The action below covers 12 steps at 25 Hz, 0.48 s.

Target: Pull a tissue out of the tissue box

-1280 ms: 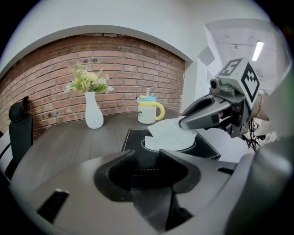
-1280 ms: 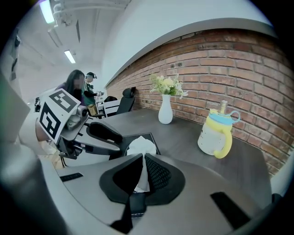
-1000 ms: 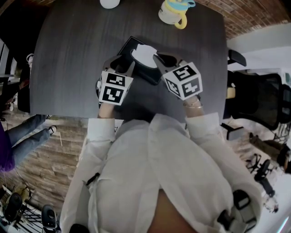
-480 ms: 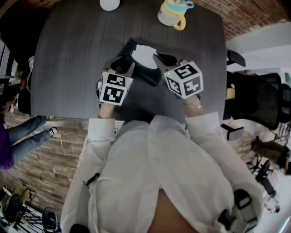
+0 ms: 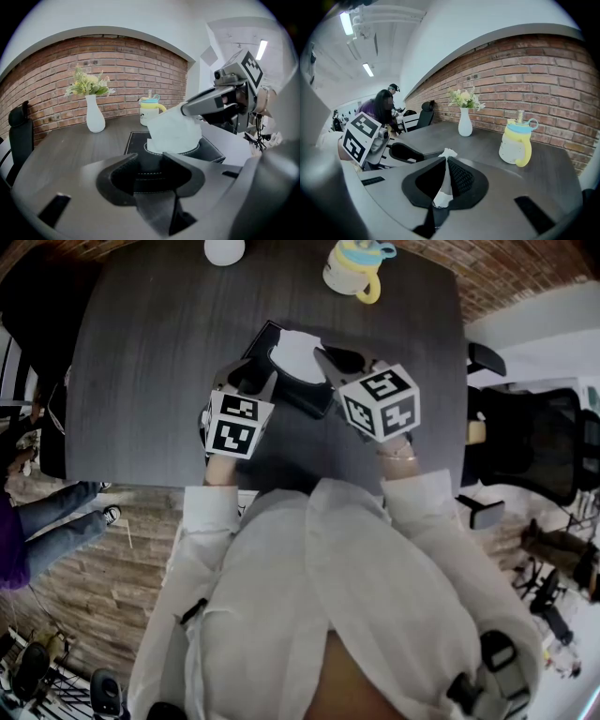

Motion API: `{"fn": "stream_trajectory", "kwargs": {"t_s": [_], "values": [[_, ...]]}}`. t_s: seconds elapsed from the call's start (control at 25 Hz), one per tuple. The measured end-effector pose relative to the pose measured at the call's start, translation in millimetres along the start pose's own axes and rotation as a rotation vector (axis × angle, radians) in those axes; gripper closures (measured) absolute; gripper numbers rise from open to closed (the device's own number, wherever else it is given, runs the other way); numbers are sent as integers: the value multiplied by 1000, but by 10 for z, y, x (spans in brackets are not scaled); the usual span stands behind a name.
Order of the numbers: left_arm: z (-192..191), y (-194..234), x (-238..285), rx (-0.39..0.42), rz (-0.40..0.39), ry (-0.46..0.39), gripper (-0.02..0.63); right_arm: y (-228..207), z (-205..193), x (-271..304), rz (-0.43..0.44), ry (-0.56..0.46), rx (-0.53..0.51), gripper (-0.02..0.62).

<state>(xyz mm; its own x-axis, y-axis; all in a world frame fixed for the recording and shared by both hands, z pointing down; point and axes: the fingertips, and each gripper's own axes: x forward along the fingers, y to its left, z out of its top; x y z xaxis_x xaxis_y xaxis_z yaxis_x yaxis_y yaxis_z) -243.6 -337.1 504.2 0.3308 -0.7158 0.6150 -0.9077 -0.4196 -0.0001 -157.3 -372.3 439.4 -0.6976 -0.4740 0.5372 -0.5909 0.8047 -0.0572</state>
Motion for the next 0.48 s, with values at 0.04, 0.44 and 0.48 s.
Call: {"fn": "stream_trajectory", "kwargs": {"t_s": [0.04, 0.44, 0.48], "values": [[-1, -2, 0, -1, -1, 0, 454, 2, 15, -5, -2, -4, -1, 588], [0, 3, -8, -1, -2, -2, 454, 18, 141, -64, -7, -37, 3, 588], [-2, 5, -10, -2, -1, -1, 454, 16, 153, -64, -8, -41, 7, 588]]}}
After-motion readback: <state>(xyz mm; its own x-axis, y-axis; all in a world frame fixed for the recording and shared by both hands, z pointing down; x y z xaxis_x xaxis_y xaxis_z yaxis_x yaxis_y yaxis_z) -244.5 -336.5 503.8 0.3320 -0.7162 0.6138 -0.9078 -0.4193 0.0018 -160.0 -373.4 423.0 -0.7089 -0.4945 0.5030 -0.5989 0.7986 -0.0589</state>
